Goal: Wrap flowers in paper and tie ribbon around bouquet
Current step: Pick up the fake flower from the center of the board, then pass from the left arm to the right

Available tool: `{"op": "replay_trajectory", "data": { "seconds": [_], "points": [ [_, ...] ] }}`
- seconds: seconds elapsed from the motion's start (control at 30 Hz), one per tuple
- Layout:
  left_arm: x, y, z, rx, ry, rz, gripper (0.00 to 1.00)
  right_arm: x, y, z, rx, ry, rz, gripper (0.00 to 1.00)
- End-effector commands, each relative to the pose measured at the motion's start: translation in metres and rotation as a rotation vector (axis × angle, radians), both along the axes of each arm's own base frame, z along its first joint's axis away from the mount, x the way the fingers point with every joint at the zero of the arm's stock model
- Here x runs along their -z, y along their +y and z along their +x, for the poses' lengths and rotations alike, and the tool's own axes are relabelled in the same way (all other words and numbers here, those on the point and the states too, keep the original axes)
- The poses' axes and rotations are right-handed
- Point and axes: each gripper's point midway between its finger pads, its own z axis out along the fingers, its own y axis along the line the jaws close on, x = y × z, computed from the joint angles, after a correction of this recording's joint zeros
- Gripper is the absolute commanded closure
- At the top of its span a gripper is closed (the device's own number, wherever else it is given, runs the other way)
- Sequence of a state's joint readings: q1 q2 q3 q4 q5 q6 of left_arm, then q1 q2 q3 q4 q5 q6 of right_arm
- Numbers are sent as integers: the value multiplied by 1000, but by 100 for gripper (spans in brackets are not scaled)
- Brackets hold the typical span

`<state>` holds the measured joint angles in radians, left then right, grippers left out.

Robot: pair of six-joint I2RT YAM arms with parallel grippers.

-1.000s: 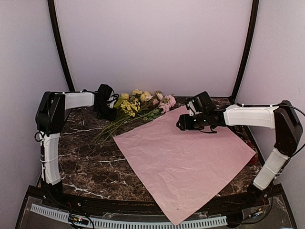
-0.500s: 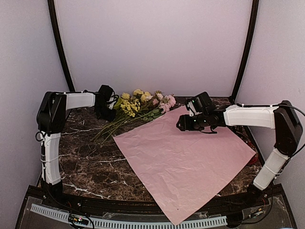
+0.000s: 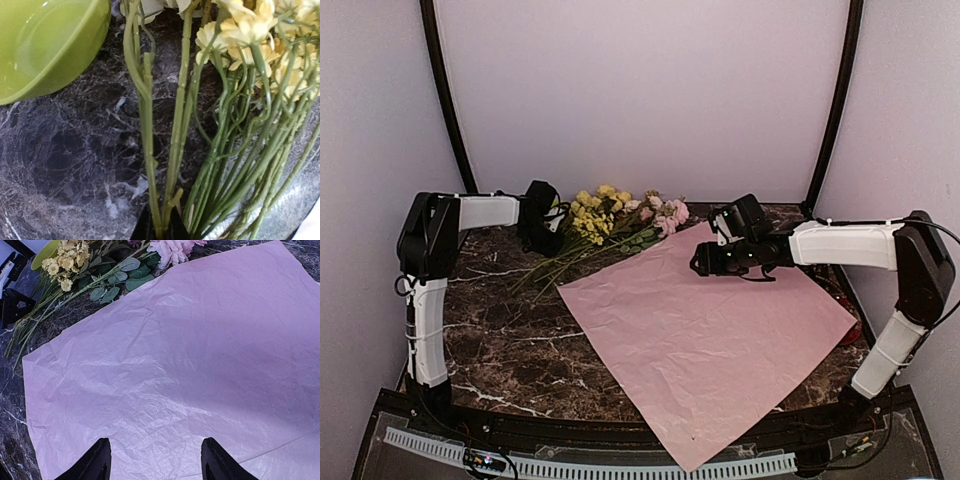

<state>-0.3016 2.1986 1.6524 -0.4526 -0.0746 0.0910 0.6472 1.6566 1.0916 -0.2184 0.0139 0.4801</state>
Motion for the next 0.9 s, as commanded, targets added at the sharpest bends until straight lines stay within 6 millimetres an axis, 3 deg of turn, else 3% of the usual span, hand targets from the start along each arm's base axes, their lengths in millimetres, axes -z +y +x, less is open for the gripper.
{"op": "replay_trajectory", "data": {
  "seconds": [0.0, 0.27, 0.37, 0.43, 0.5, 0.6, 0.7, 0.77, 0.87],
  "points": [
    [-80, -10, 1, 47, -171, -43, 100, -9, 3, 4, -2, -21, 20, 38],
    [-167, -6, -10, 30, -423, -66, 100, -23, 6, 8, -13, -46, 18, 38],
    [-218, -6, -23, 22, -567, -93, 100, -36, 7, 8, -31, -80, 26, 37],
    [-254, -23, -46, 70, -668, -176, 100, -50, 15, 6, -70, -113, 59, 37],
    [-277, -65, -84, 221, -728, -363, 100, -80, 33, -5, -158, -181, 123, 37],
    [-303, -120, -139, 420, -714, -680, 100, -151, 75, -32, -357, -320, 329, 37],
    [-312, -160, -185, 570, -682, -862, 100, -226, 107, -68, -551, -464, 607, 35],
    [-320, -181, -215, 653, -676, -972, 100, -253, 117, -84, -621, -509, 721, 31],
    [-330, -193, -241, 714, -680, -1111, 100, -278, 128, -100, -684, -547, 844, 24]
  ]
}}
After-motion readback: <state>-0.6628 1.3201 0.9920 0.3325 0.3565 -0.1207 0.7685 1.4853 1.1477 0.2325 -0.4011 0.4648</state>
